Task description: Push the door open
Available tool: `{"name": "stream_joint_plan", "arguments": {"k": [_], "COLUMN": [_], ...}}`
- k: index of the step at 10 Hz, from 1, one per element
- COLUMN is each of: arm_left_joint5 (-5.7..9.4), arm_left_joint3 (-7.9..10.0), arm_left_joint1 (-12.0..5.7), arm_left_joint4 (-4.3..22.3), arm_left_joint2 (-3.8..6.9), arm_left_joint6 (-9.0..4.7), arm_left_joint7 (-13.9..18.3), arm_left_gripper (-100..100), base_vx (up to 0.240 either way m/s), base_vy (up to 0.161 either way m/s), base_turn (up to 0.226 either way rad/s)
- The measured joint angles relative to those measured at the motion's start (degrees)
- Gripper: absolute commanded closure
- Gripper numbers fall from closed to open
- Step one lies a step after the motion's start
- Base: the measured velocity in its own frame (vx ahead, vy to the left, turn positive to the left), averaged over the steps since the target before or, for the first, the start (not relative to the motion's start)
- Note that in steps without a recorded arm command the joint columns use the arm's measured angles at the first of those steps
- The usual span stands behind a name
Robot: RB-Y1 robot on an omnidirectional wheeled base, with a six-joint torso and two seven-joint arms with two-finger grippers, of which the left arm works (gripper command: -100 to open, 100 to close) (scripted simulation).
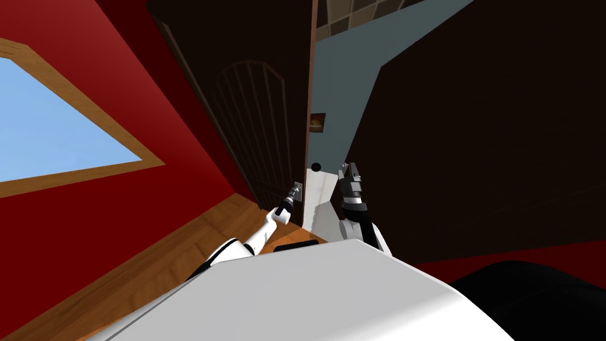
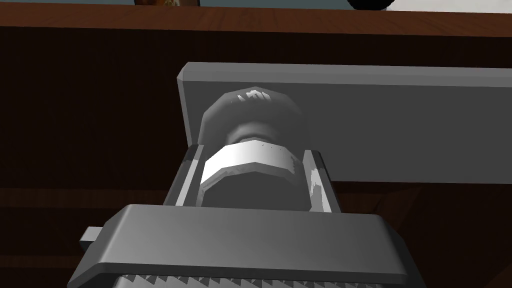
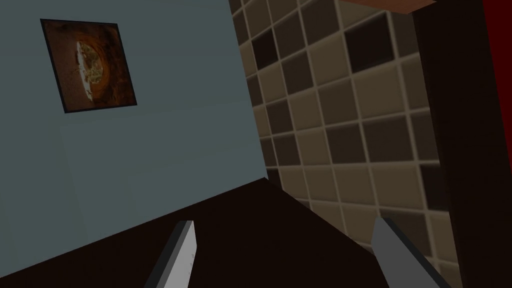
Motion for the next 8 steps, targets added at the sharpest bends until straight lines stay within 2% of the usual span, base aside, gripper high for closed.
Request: {"name": "stream_joint_plan", "arguments": {"k": [2,3,4,6,7,8], "arm_left_joint5": [0.11,0.14,0.10,0.26,0.47,0.57], "arm_left_joint3": [1.06,1.69,2.20,3.41,4.34,5.42], "arm_left_joint1": [-0.11,-0.34,0.61,0.45,-0.59,-0.23], "arm_left_joint4": [-0.5,0.3,-1.0,-0.9,0.6,-0.2], "arm_left_joint2": [0.73,0.76,1.10,1.58,2.00,2.13], "arm_left_joint6": [0.52,0.04,0.21,0.26,-0.36,-0.02], "arm_left_joint7": [-0.6,-0.9,-1.5,-2.1,-2.2,-2.8], "arm_left_gripper": [100,100,100,100,100,-100], "base_vx": [0.138,0.157,0.120,0.123,0.138,-0.066], "base_vy": [-0.153,-0.134,-0.125,-0.109,-0.115,-0.036], "base_turn": [0.052,0.077,0.059,0.090,0.125,0.043]}}
